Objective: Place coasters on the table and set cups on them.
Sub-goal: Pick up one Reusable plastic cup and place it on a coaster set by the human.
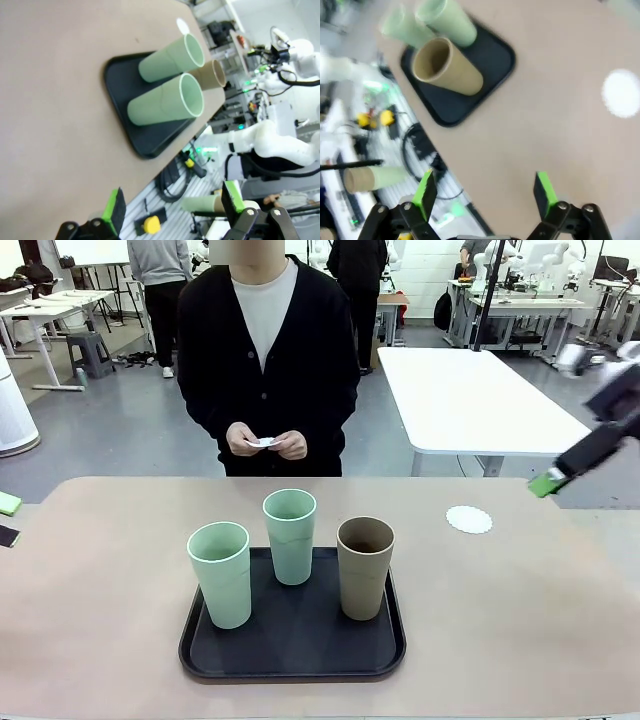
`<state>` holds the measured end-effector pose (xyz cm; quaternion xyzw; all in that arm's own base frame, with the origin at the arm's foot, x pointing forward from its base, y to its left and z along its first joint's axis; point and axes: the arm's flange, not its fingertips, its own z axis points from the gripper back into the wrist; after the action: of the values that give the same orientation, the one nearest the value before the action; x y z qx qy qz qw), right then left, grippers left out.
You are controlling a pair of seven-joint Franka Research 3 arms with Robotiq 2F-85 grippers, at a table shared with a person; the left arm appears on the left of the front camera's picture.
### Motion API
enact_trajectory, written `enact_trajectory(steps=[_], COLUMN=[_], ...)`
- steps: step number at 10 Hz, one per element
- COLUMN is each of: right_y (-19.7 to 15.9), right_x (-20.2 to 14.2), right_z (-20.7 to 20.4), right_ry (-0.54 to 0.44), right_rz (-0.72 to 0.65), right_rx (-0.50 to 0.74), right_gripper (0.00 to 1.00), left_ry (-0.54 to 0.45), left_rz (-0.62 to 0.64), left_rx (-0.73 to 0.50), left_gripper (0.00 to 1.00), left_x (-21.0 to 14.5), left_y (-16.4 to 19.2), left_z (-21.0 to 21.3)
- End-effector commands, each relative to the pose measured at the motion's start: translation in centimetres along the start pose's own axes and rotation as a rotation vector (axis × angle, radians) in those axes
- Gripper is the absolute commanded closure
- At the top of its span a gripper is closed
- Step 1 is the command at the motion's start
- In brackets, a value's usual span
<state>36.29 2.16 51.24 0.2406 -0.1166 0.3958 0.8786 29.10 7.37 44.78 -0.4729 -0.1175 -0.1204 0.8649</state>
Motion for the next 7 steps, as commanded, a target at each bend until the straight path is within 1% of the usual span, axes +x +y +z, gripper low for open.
enact_trajectory(steps=[1,2,3,4,5,6,7], right_y=[-1.1,-0.7,-0.6,-0.6,-0.6,0.1,0.1], right_x=[1.0,2.2,2.8,3.0,2.9,3.0,3.0], right_z=[-2.2,-3.8,-4.9,-5.6,-5.9,-5.4,-5.4], right_ry=[0.065,0.113,0.151,0.162,0.137,0.152,0.152], right_rz=[0.185,0.222,0.245,0.265,0.268,0.237,0.237], right_rx=[-0.040,-0.064,-0.059,-0.035,-0.012,-0.032,-0.032], right_gripper=[0.00,0.00,0.00,0.00,0.00,0.00,0.00], left_ry=[-0.005,-0.005,-0.005,-0.005,-0.005,-0.005,-0.005], left_rz=[-0.007,-0.007,-0.007,-0.007,-0.007,-0.007,-0.007], left_rx=[-0.012,-0.012,-0.012,-0.012,-0.012,-0.012,-0.012], left_gripper=[0.00,0.00,0.00,0.00,0.00,0.00,0.00], left_x=[0.2,0.2,0.2,0.2,0.2,0.2,0.2], left_y=[-0.1,-0.1,-0.1,-0.1,-0.1,-0.1,-0.1], left_z=[-0.1,-0.1,-0.1,-0.1,-0.1,-0.1,-0.1])
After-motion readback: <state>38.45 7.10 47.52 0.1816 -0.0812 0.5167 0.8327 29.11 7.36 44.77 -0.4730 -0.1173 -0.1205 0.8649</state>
